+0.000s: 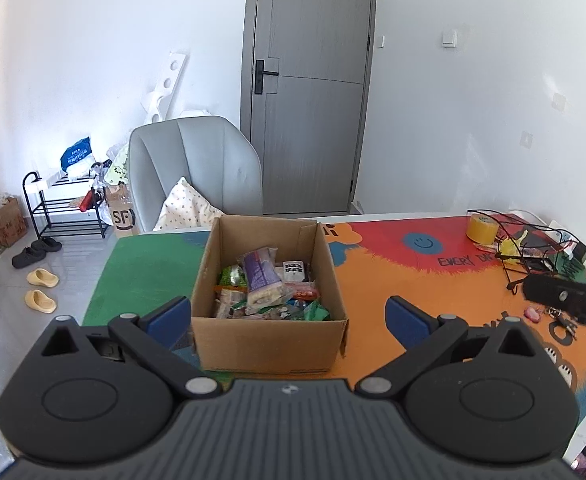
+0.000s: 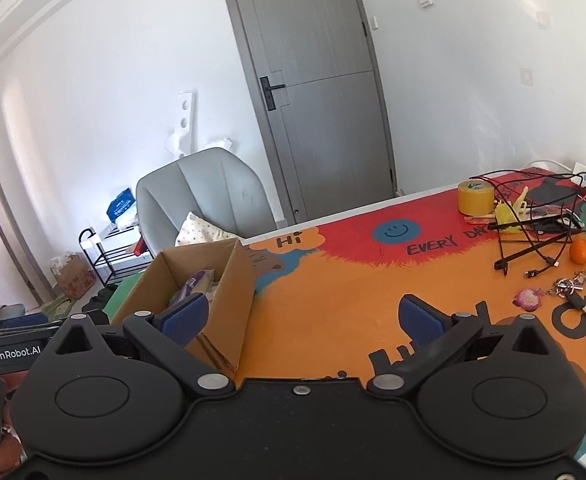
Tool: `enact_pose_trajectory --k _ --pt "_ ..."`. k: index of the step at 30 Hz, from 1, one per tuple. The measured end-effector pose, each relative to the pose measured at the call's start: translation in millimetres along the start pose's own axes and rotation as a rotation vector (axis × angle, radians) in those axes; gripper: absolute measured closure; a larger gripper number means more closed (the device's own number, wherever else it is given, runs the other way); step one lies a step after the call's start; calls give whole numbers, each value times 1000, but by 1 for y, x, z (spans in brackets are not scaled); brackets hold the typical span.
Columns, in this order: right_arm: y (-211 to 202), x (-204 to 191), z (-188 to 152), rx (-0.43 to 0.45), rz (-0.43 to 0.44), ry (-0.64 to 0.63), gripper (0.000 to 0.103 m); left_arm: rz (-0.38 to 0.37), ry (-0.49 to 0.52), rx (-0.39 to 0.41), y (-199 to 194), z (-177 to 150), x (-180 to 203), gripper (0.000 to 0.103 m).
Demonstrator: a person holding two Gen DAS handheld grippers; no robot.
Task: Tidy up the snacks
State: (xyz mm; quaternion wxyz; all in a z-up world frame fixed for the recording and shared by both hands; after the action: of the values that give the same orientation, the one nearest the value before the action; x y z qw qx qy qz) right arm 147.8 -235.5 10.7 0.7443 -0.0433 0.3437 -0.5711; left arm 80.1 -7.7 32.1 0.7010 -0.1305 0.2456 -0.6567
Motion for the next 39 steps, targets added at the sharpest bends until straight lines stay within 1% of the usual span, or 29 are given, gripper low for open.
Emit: enact_pose_trajectory --k 9,15,19,23,28,34,39 --pt "-27 -5 3 3 -14 -35 0 18 36 22 -28 -9 -14 0" --pt "-40 -11 -4 3 -17 -73 0 12 26 17 -41 -20 -31 0" --pt "-47 -15 -8 -16 -14 -99 0 12 43 28 -48 -22 -39 0" --pt "-56 -17 -11 -11 -6 -94 0 19 54 28 -53 -24 -40 0" --pt "-66 -22 -13 5 -2 -111 0 0 71 25 -58 -28 -39 0" --pt "-67 -23 -18 -15 14 -118 0 1 62 20 -60 -32 -39 0" --pt "-60 -23 -23 -31 -13 -128 0 9 65 9 -57 -32 -39 0"
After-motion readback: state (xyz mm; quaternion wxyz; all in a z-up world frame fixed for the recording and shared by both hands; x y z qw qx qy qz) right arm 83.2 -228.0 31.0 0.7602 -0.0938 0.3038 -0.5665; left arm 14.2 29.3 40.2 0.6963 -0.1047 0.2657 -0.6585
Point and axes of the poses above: each gripper's, at about its wrist camera, not at the fingertips, and y roughly the way its jaws point, x to its right, z to its top, the point moved 1 cm from there along y, roughly the way its jaws point, and after that the axes turned 14 degrees about y, right-handed, at the moved point
